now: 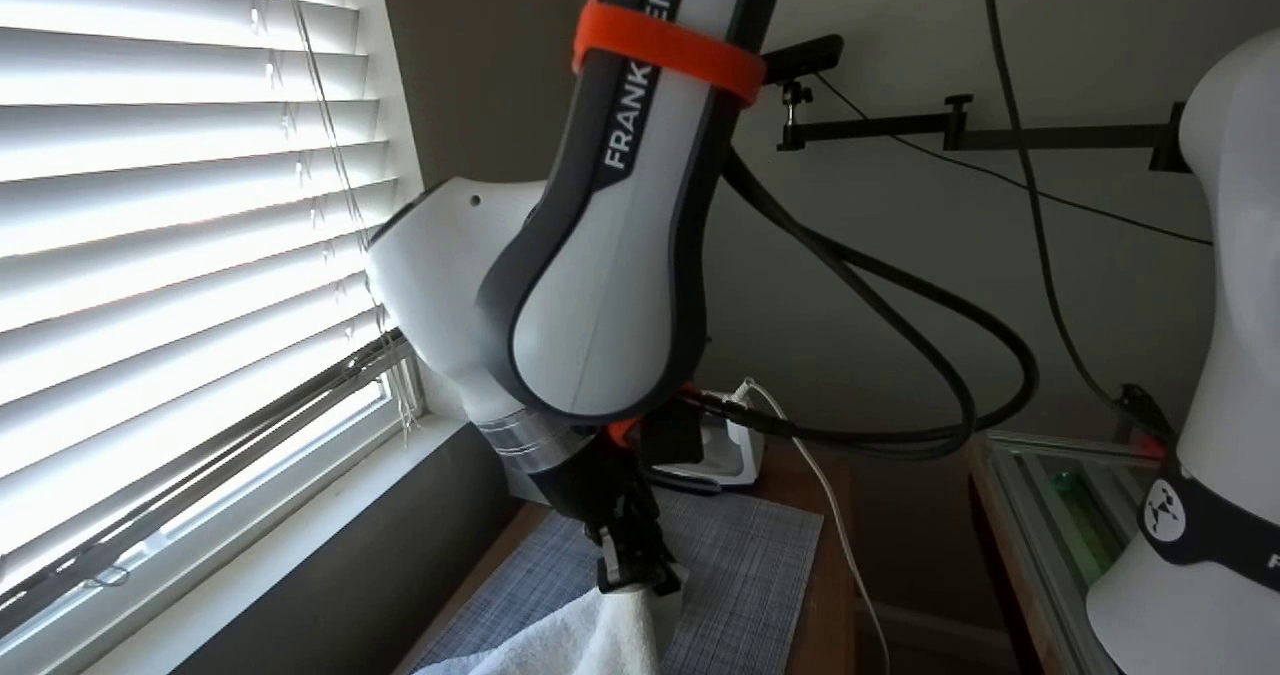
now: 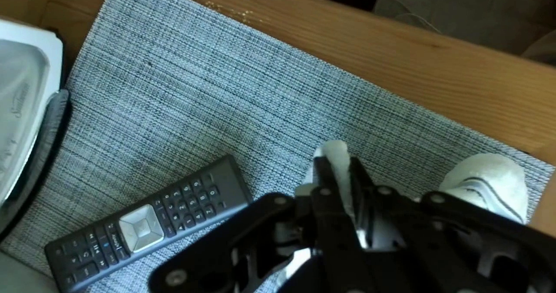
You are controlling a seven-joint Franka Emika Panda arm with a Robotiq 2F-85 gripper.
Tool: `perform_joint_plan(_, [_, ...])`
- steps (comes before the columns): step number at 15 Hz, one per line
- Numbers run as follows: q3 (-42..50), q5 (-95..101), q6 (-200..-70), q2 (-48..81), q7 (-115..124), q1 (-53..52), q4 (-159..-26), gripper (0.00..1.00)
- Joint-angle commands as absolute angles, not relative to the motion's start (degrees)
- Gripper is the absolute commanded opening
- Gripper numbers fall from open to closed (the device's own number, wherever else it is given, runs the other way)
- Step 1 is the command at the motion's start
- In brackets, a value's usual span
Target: Fold the kitchen towel
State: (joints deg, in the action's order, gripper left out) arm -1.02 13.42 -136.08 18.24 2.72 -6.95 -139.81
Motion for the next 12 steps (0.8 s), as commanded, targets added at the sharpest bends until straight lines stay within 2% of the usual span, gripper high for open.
perform_joint_plan(1, [-4.2, 5.9, -135.8, 19.4, -3.4, -4.0, -139.2, 0.46])
perform_joint_plan(9, [-13.7, -20.7, -136.2, 9.6, -31.2, 1.5, -145.0, 1.0])
perform_joint_plan(12, [-13.5, -25.0, -135.5, 7.2, -35.6, 0.7, -146.3, 1.0])
